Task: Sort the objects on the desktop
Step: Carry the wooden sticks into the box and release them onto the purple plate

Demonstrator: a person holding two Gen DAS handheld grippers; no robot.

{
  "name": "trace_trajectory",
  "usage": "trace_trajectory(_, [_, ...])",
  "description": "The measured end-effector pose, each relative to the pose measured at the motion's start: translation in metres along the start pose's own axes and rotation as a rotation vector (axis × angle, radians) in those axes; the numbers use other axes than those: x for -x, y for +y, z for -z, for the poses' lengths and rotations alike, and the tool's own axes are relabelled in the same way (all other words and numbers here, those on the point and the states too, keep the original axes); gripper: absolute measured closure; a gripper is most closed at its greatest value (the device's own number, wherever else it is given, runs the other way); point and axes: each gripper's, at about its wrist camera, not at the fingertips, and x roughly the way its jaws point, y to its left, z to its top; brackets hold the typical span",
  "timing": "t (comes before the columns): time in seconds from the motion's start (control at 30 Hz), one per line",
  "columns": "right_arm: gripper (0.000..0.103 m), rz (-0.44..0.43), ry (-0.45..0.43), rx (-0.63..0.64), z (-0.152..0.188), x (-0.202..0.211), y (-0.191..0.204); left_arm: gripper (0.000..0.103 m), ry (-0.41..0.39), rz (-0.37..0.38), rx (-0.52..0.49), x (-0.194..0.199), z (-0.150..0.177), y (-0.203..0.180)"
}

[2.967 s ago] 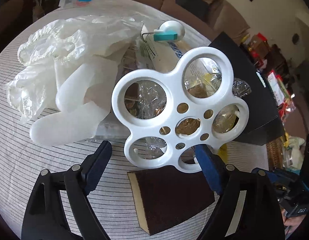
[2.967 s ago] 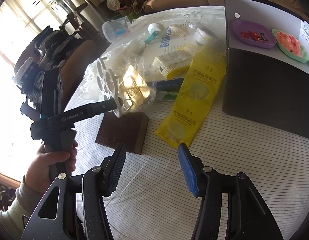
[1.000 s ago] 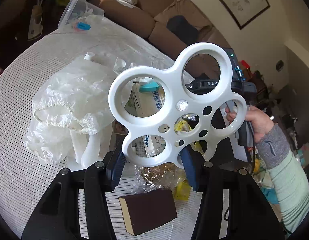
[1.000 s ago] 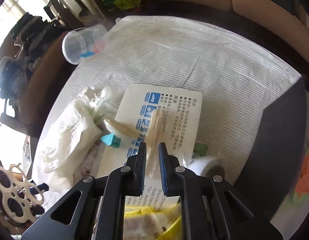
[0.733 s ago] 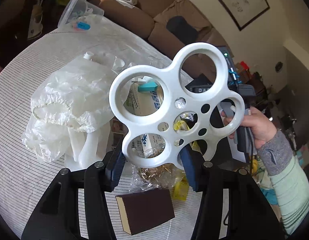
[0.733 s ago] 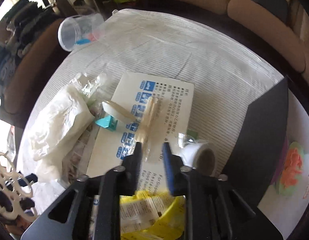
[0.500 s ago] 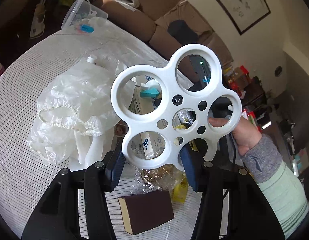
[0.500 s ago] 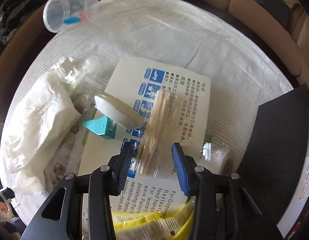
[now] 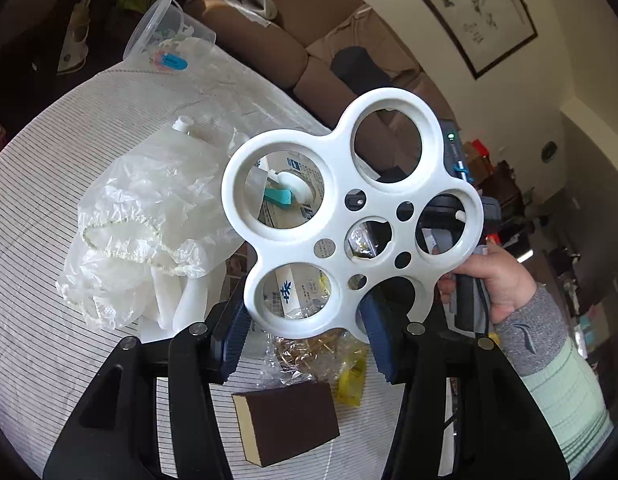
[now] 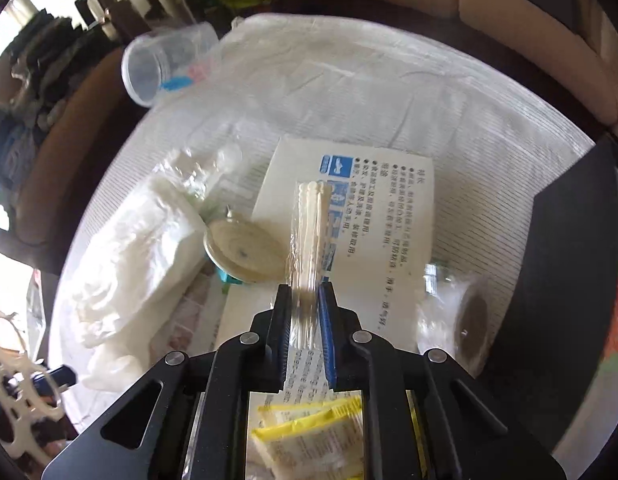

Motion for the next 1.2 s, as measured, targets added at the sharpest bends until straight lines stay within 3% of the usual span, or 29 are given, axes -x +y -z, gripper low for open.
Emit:
trace_trajectory(0.2, [0.091,-0.019,-0.121,-0.094,0.001,0.078,-0.044,0.054,0.016,0.001,-0.014,-0.007,0.004,-0.004])
trace_trajectory(0.4, [0.091,0.080,-0.179,-0.267,0.028,0.128,-0.144,0.054,0.042,-0.006,-0.054,-0.017,0.009,-0.014])
trace_trajectory(0.53, [0.091,0.114,-0.168,-0.394,0.045,0.110,-0.202,0.054,0.057,-0.025,-0.070,-0.026,0.011,-0.016])
trace_trajectory(0.7, [0.091,0.081,-0.121,-0.451,0.043,0.059,-0.237,0.054,0.075,-0.053,-0.087,-0.040,0.014,-0.020])
trace_trajectory(0.97, [0.090,0.067,-0.066,-0.368,0.023,0.019,-0.238,0.054,0.096,-0.093,-0.106,-0.048,0.018,-0.019])
trace_trajectory(1.03, [0.086,0.030,-0.040,-0.369,0.023,0.013,-0.236,0.054,0.103,-0.095,-0.114,-0.049,0.019,-0.021])
trace_trajectory(1.1, [0.085,0.052,-0.035,-0.390,0.026,0.015,-0.237,0.054,0.108,-0.095,-0.126,-0.049,0.021,-0.025])
trace_trajectory(1.2, [0.073,0.053,-0.079,-0.414,0.035,0.035,-0.239,0.054,0.118,-0.091,-0.158,-0.049,0.023,-0.034])
